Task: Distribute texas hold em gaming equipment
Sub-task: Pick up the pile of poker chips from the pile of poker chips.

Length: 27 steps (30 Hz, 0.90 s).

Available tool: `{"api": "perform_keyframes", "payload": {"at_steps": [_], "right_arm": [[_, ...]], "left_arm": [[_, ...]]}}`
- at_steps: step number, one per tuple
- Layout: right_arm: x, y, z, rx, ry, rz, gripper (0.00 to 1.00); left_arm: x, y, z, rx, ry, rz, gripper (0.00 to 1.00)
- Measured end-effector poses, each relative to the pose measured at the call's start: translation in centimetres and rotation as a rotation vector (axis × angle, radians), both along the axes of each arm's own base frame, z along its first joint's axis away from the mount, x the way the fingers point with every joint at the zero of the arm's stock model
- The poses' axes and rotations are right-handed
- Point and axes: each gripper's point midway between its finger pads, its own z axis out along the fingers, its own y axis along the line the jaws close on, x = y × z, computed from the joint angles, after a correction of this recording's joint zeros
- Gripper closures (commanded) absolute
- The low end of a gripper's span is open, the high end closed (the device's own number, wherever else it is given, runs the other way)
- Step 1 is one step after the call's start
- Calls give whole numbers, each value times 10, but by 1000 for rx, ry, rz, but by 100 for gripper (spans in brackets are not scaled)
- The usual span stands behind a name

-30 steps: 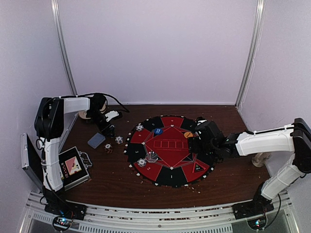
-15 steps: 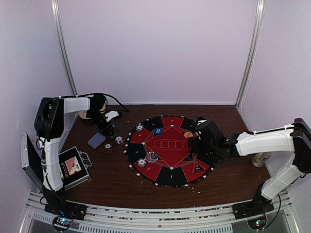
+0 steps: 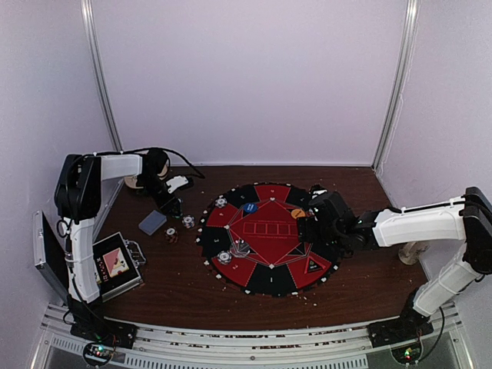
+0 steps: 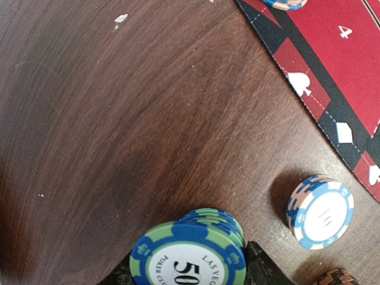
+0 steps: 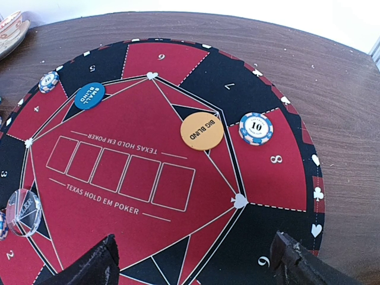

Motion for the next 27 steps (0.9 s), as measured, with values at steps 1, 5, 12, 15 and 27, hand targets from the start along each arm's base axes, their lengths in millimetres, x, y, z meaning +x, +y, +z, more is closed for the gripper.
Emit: {"api": "perform_keyframes", "payload": {"at_steps": [1, 5, 12, 15, 27], "right_arm": [[0, 0, 0, 0, 0, 0, 10], [0, 0, 0, 0, 0, 0, 11], [0, 0, 0, 0, 0, 0, 11], [0, 0, 0, 0, 0, 0, 10], [0, 0, 0, 0, 0, 0, 10]], "left_arm": [[0, 0, 0, 0, 1, 0, 47], [-2, 0, -2, 0, 5, -1, 49], [-2, 0, -2, 0, 8, -2, 40], [-3, 0, -3, 1, 10, -4, 27], [-2, -1, 7, -12, -9, -6, 21]]}}
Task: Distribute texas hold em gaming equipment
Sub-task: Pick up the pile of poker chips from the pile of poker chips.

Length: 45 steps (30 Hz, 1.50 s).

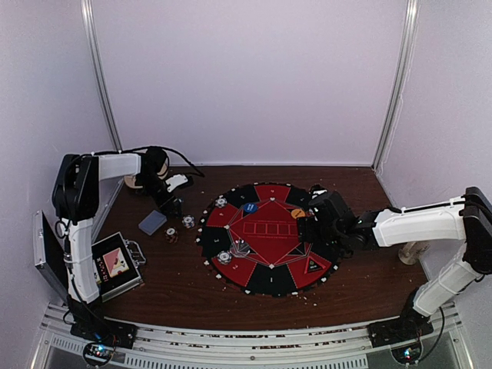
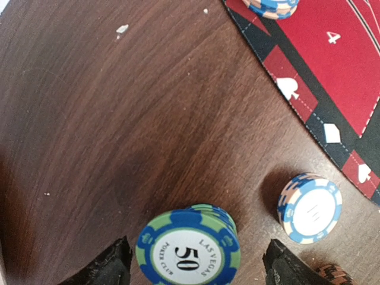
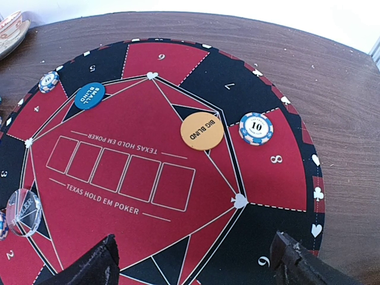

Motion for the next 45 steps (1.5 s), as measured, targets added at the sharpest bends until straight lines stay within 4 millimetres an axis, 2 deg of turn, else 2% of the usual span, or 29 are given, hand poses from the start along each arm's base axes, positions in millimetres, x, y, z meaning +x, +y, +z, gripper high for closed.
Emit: {"api": "perform_keyframes", "payload": {"at_steps": [29, 45], "right_arm": [[0, 0, 0, 0, 0, 0, 11], [0, 0, 0, 0, 0, 0, 11]], "left_arm": [[11, -4, 14, -30, -45, 20, 33], [11, -4, 14, -29, -46, 20, 48]]}}
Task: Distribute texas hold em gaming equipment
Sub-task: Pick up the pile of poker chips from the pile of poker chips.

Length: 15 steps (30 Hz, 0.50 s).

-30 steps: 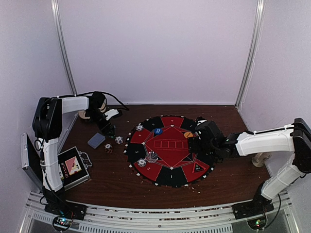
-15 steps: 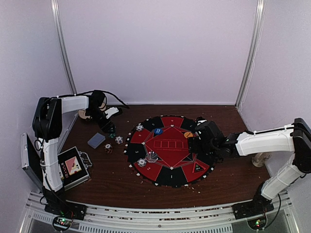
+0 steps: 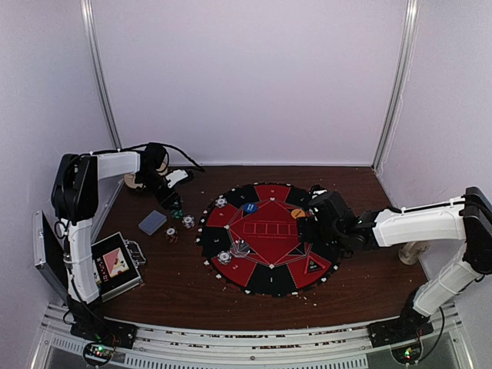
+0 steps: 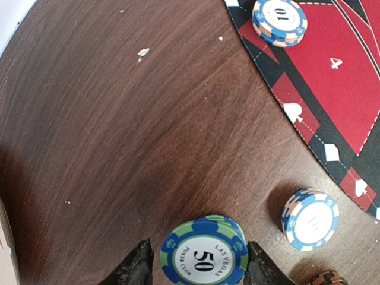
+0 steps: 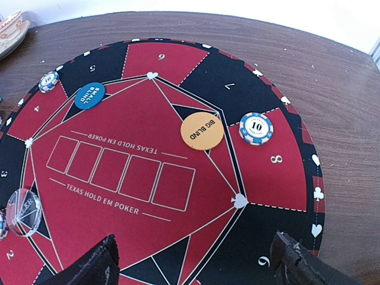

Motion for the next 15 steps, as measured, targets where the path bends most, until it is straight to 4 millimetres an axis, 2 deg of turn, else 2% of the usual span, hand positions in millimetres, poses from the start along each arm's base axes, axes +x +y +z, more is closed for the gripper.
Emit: {"api": "perform_keyframes", "payload": {"at_steps": [15], "right_arm": [[0, 0, 0, 0, 0, 0, 10]], "left_arm": [[0, 0, 1, 0, -2, 1, 63]]}}
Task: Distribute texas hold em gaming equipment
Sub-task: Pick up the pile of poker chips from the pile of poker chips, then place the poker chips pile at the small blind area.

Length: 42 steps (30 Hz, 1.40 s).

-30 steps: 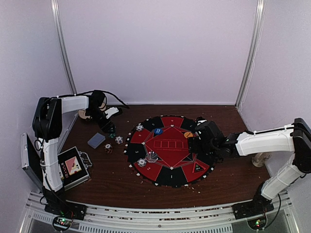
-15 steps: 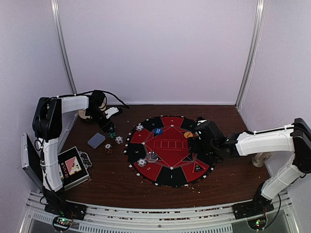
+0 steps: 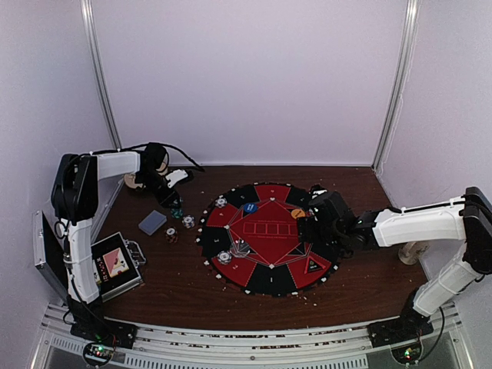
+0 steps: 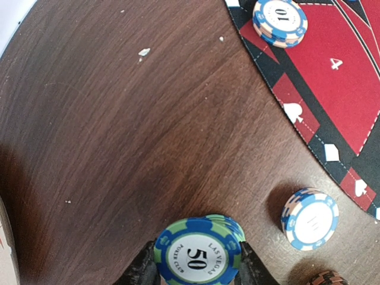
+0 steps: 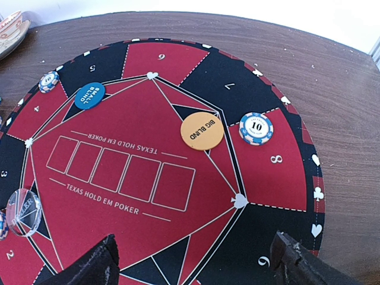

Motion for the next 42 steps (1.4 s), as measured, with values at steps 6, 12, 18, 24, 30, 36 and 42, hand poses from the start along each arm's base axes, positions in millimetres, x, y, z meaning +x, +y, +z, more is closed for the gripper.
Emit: {"api": "perform_keyframes", "payload": {"at_steps": [6, 12, 18, 24, 30, 36, 42], "right_arm": [[0, 0, 0, 0, 0, 0, 10], [0, 0, 0, 0, 0, 0, 10], [0, 0, 0, 0, 0, 0, 10], [0, 0, 0, 0, 0, 0, 10], [0, 0, 0, 0, 0, 0, 10], [0, 0, 0, 0, 0, -1, 10], [0, 0, 0, -1, 0, -1, 10]], "left_arm": [[1, 0, 5, -2, -10, 0, 64], [2, 0, 15, -8, -30, 2, 66], [2, 0, 23, -13, -45, 7, 66], [-3, -5, 28, -17, -47, 2, 66], [-13, -30, 30, -22, -48, -43, 66], [-33, -73, 30, -19, -45, -129, 66], [-49, -110, 33, -15, -56, -200, 66]]}}
